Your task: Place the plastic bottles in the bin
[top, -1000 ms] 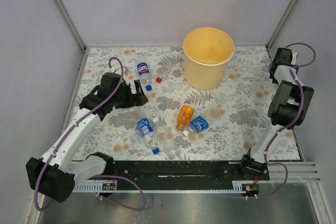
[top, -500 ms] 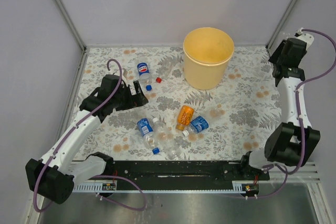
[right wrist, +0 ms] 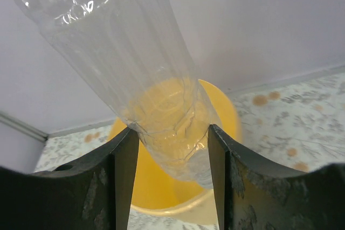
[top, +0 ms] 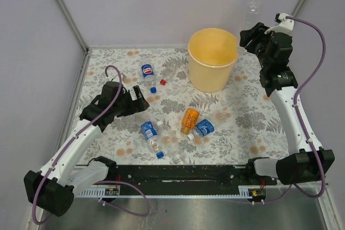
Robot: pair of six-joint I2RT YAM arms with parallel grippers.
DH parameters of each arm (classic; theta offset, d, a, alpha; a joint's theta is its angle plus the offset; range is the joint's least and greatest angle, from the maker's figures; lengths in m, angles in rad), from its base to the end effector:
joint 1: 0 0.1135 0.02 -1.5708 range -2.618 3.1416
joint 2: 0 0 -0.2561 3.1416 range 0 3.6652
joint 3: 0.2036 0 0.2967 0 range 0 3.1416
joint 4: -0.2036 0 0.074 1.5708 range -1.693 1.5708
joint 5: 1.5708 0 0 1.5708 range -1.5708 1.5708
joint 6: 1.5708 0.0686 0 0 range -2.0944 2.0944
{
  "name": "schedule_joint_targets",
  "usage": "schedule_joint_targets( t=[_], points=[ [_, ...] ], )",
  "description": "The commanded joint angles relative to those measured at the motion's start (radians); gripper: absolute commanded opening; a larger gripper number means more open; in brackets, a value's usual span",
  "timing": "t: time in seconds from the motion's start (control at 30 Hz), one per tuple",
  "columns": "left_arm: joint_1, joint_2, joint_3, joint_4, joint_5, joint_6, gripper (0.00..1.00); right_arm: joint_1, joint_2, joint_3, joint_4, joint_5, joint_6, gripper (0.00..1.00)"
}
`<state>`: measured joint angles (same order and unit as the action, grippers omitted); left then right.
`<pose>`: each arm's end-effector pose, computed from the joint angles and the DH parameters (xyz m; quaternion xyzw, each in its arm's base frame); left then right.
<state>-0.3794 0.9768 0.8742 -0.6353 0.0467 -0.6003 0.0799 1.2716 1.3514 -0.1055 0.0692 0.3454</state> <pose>0.2564 -0.1057 0.2598 -0.0914 0.9098 -0.2091 0.3468 0.3710 0.0249 0.4375 0.1187 0.7062 0.1230 0.6871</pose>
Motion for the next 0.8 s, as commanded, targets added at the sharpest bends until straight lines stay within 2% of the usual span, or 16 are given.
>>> schedule_joint_targets(
  t=[0.0,0.2,0.27,0.3,0.33,0.53,0.77],
  points=[
    [-0.003,-0.029,0.000,0.037,-0.030,-0.006,0.99,0.069,0.070,0.118,0.150,-0.052,0.075,0.38],
    [-0.003,-0.033,0.008,0.007,-0.025,-0.018,0.99,0.158,0.216,0.218,0.156,-0.008,0.050,0.39],
    [-0.004,-0.044,0.011,-0.007,-0.033,-0.012,0.99,0.167,0.239,0.216,0.171,0.004,0.050,0.45],
    [-0.001,-0.049,0.014,-0.012,-0.039,-0.012,0.99,0.169,0.248,0.213,0.182,0.003,0.047,0.68],
    [-0.003,-0.053,0.008,-0.015,-0.042,-0.009,0.99,0.169,0.258,0.215,0.181,-0.002,0.049,0.99],
    [-0.003,-0.047,0.035,-0.029,-0.027,-0.015,0.99,0.172,0.224,0.201,0.155,-0.025,0.052,0.99],
    [-0.001,0.000,0.068,-0.030,-0.099,0.011,0.99,0.187,0.016,0.077,0.029,-0.006,0.000,0.99]
  ],
)
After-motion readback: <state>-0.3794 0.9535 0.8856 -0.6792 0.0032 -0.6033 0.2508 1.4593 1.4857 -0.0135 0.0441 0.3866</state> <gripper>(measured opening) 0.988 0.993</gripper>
